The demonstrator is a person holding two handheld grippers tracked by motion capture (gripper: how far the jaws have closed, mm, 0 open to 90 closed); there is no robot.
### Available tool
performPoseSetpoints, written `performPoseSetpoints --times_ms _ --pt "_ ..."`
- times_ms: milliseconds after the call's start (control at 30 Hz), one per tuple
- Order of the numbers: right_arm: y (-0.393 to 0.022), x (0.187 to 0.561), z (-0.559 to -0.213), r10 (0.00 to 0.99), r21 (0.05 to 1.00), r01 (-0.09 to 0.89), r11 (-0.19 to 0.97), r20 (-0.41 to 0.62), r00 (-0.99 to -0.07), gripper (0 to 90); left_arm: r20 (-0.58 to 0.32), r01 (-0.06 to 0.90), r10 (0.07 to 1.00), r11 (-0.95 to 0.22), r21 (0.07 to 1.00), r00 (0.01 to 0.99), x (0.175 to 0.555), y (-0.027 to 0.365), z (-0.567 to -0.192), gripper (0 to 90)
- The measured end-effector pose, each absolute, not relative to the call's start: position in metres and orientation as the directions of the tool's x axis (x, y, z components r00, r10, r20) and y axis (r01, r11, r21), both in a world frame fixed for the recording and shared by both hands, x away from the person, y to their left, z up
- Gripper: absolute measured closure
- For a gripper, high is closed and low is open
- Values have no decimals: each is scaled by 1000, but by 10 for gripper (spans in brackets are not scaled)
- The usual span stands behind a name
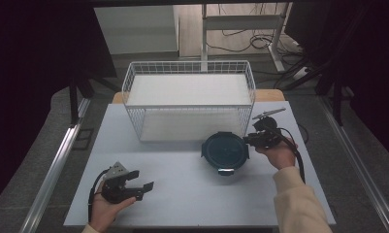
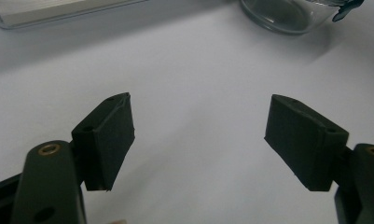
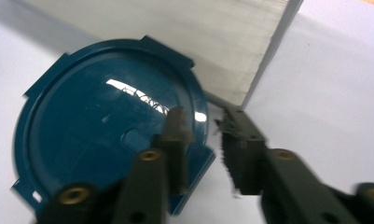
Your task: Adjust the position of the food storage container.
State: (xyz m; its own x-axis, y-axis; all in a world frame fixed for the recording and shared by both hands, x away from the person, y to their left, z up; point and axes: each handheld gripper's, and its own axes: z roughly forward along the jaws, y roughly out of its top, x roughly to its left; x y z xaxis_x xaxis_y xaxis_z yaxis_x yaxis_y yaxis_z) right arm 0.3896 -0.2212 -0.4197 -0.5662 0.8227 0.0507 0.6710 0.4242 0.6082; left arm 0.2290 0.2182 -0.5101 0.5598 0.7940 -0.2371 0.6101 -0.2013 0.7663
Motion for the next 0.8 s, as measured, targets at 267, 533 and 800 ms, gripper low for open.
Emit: performPoseSetpoints --times_ms 267,533,800 --pt "-220 410 -434 831 589 673 448 4 -557 895 -235 606 790 -206 768 566 230 219 -511 230" --pt "-212 417 -449 817 556 665 498 -45 -575 897 -234 611 793 -207 764 562 231 220 -512 231" --pt "-207 419 -456 791 542 647 536 -55 -609 899 -234 613 795 -207 763 560 232 220 -513 231"
